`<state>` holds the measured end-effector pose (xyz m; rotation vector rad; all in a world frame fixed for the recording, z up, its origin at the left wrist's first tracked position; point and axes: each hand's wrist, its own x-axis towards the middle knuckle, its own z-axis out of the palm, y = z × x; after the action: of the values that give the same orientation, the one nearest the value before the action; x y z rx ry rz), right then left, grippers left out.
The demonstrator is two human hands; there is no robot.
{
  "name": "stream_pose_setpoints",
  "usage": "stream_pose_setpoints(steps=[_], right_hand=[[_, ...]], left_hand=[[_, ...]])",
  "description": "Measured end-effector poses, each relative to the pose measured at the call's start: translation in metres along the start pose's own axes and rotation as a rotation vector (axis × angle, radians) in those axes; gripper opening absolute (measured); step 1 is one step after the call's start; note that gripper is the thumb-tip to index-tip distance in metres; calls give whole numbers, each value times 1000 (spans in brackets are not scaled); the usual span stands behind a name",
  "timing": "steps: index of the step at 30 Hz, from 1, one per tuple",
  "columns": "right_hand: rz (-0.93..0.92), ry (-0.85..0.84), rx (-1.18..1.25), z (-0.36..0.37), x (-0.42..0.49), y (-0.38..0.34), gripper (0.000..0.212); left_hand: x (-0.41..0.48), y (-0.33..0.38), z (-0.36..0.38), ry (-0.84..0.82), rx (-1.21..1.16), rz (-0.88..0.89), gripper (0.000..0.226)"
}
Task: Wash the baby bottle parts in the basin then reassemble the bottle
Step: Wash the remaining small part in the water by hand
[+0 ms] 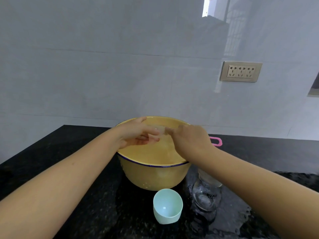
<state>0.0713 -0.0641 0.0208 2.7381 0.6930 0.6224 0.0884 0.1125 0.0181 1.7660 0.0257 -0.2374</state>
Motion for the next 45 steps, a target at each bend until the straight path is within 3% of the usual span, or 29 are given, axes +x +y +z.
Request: stream_pose_setpoints(steps=[1, 5, 9, 14, 18, 22, 36, 40, 45], right_hand=[[17, 2, 26, 2, -1, 5, 51], [149, 24, 233, 3, -3, 18, 40], [243, 108, 477, -4, -9, 26, 39], [181, 187, 631, -10, -19, 19, 41], [105, 112, 629, -8, -21, 8, 50], [77, -47, 582, -4, -10, -6, 54], [172, -137, 556, -2, 23, -2, 66], [192, -121, 570, 6, 25, 5, 63], [217, -89, 652, 6, 24, 17, 55]], left_hand=[[-2, 2, 1, -4, -24, -3, 76], [-4, 5, 2, 48, -89, 2, 27], [0, 0, 2, 116, -206, 20, 10], [5, 1, 6, 236, -409, 66, 16], [5, 4, 14, 255, -551, 104, 16], [0, 1, 23, 212, -471, 174, 27], [-6, -4, 33, 235, -58, 337, 23], [-8, -3, 33, 239, -50, 322, 24], [-9, 1, 30, 244, -259, 242, 23]])
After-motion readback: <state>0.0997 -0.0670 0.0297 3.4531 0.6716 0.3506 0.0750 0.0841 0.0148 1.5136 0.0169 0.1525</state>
